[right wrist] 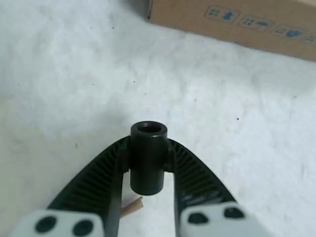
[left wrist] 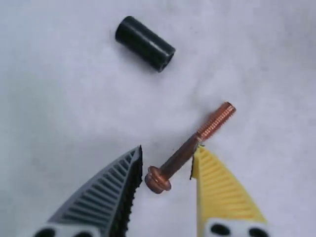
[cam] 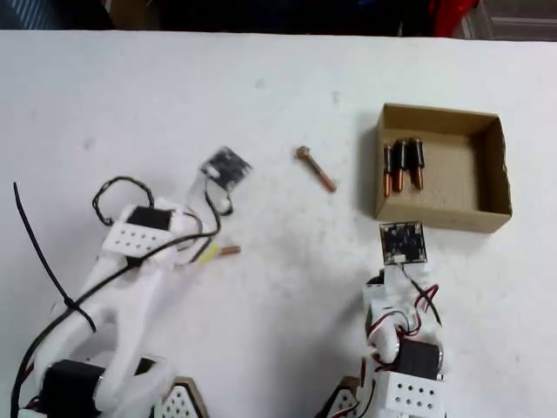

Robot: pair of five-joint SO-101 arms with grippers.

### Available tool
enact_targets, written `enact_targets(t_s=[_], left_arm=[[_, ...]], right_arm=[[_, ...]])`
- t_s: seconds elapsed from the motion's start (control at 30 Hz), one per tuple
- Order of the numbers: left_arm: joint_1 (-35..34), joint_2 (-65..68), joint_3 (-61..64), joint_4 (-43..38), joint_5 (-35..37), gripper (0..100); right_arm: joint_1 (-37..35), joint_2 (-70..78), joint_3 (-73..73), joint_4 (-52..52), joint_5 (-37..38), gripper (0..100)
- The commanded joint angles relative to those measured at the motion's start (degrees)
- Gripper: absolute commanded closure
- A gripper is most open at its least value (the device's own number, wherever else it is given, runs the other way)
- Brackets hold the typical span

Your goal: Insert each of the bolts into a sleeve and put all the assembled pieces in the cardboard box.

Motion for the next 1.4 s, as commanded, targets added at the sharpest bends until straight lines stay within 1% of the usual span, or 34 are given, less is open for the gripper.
enact_targets(t_s=[0.0, 0.1, 0.23, 0.37, 0.43, 0.53, 0.57, 0.7, 0.8, 0.97, 1.07, 1.2, 1.37], left_arm=[[0.7, -0.2, -2.5, 4.2, 13.7, 81], [0.7, -0.2, -2.5, 8.3, 19.5, 81], [0.5, -0.1, -1.9, 10.4, 20.4, 81], [0.7, -0.1, 0.0, 10.3, 20.5, 81], [0.6, -0.1, 0.4, 10.2, 20.5, 86], [0.6, -0.1, 0.2, 9.8, 20.0, 98], [0.6, -0.1, 0.4, 8.7, 20.0, 98], [0.7, -0.1, 4.0, 4.3, 20.5, 93], [0.5, -0.1, 5.6, 2.4, 20.5, 93], [0.5, -0.1, 5.5, 2.0, 20.5, 93], [0.5, -0.1, 5.9, 0.0, 20.3, 93], [0.5, -0.1, 5.5, -0.4, 20.2, 93], [0.5, 0.0, 5.8, -5.0, 20.1, 93]], right_arm=[[0.5, -0.2, 0.4, 0.3, 0.1, 98.1], [0.5, -0.2, 0.4, 0.3, 0.1, 98.1], [0.5, -0.2, 0.4, 0.3, 0.1, 98.1], [0.5, -0.2, 0.4, 0.3, 0.1, 98.1], [0.5, -0.2, 0.4, 0.3, 0.1, 98.1], [0.5, -0.2, 0.4, 0.3, 0.1, 98.1], [0.5, -0.2, 0.4, 0.3, 0.1, 98.1], [0.5, -0.2, 0.4, 0.3, 0.1, 98.1], [0.5, -0.2, 0.4, 0.3, 0.1, 98.1], [0.5, -0.2, 0.4, 0.3, 0.1, 98.1], [0.5, -0.2, 0.4, 0.3, 0.1, 98.1], [0.5, -0.2, 0.4, 0.3, 0.1, 98.1], [0.5, -0.2, 0.4, 0.3, 0.1, 98.1]])
